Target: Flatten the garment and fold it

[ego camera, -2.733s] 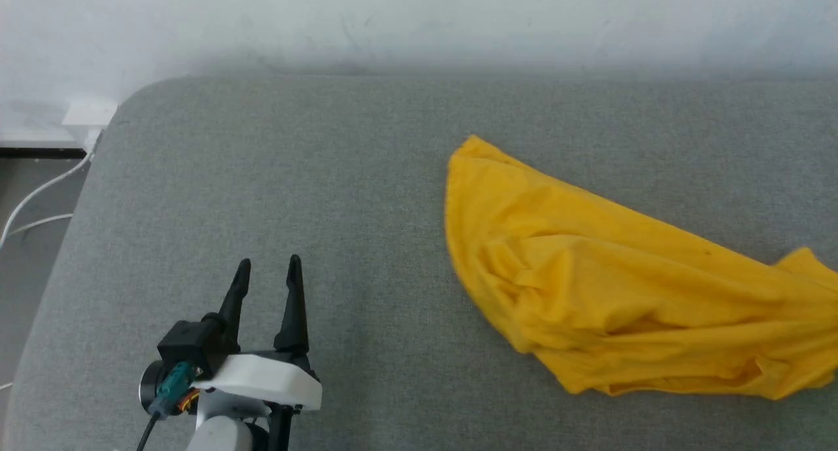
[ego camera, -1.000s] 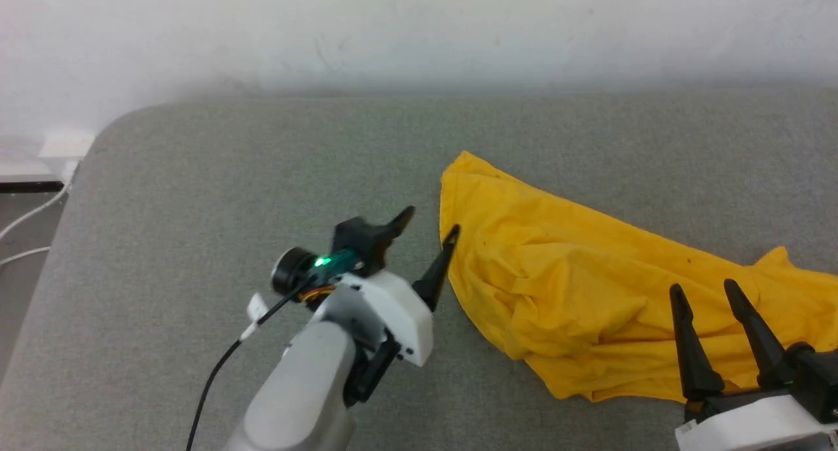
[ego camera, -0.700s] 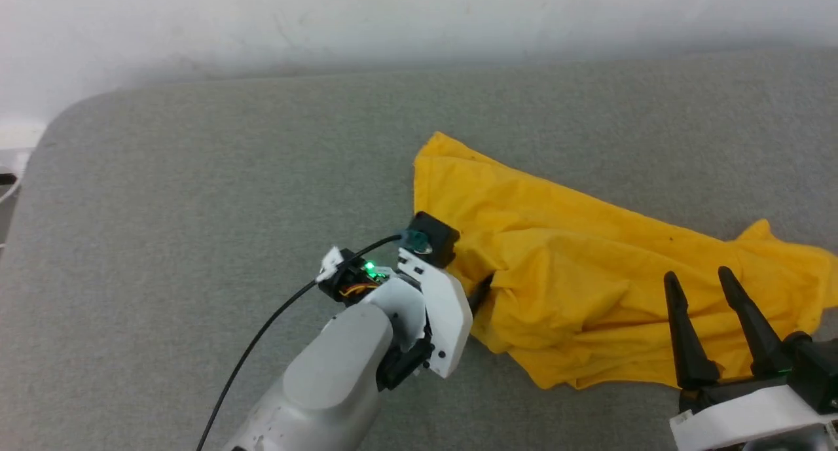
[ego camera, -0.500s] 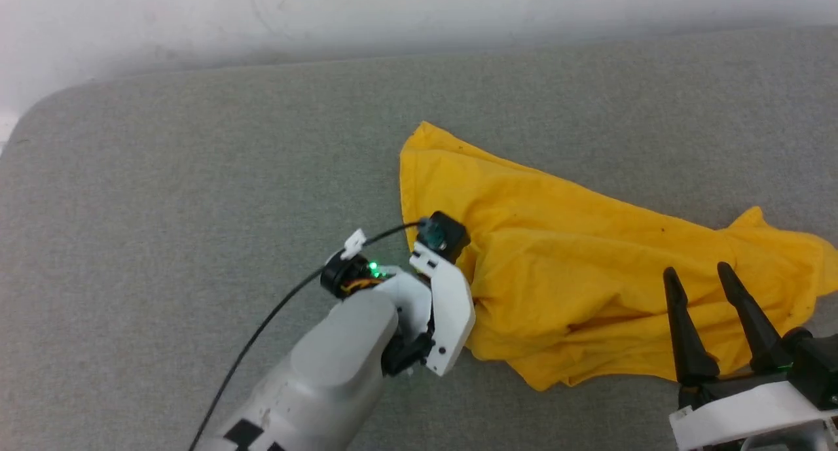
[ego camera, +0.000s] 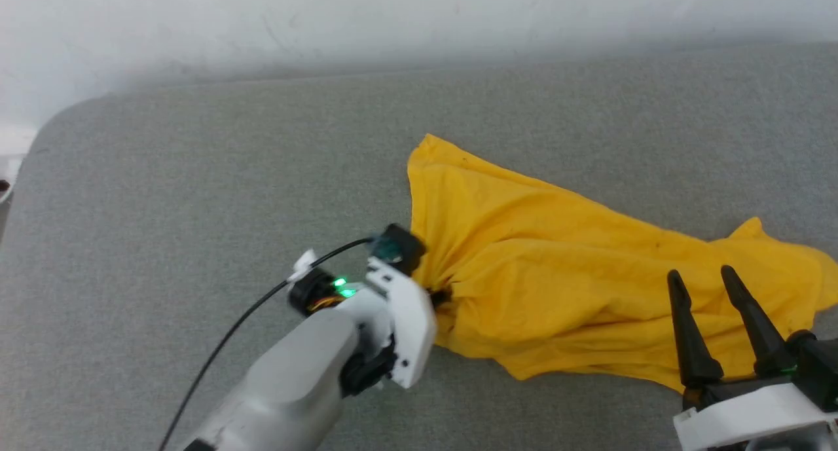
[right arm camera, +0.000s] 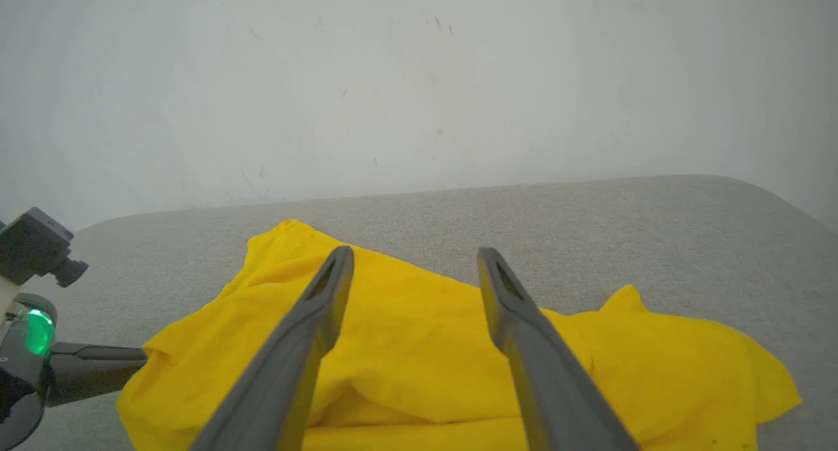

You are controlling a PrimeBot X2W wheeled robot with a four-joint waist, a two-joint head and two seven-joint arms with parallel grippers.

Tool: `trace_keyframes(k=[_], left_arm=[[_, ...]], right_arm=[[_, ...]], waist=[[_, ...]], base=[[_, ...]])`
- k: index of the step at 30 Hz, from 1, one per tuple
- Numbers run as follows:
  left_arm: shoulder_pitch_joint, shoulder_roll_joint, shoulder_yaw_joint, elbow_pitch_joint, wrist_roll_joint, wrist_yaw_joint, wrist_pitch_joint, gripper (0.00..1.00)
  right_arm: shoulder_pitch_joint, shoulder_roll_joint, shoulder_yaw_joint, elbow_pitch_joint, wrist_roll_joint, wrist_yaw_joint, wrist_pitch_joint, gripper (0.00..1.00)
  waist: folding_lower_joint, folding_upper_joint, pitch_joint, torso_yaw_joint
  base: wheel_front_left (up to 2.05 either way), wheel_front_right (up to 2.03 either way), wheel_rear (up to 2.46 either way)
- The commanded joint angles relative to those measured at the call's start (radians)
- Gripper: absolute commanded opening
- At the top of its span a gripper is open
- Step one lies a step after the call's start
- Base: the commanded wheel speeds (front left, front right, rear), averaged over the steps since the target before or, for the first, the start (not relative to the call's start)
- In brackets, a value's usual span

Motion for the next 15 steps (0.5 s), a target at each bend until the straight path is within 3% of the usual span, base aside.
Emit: trace_keyframes(k=[1,6,11,15], left_arm=[[0.037,0.038,0.013,-0.025,-0.002,0.017,-0.023,0.0],[0.166,0.169,0.069,-0.211,-0.02,0.103,-0.077,0.0],[0.332,0.314,0.147,-0.433,-0.062,0.236,-0.069,0.0],[0.456,0.378,0.219,-0.55,-0.125,0.322,-0.071,0.0]], right_arm=[[0.011,0.003,-0.006,-0.003,0.006,-0.001,-0.001,1.0],[0.035,0.003,-0.018,-0.014,0.013,-0.001,0.0,1.0],[0.053,0.003,-0.019,-0.022,0.017,-0.001,0.003,1.0],[0.058,0.003,-0.016,-0.027,0.017,-0.001,0.007,1.0]], waist=[[0.0,0.0,-0.03,0.022],[0.0,0.0,-0.053,0.052],[0.0,0.0,-0.066,0.074],[0.0,0.0,-0.067,0.084]], base=[[0.0,0.0,0.0],[0.0,0.0,0.0],[0.0,0.0,0.0],[0.0,0.0,0.0]])
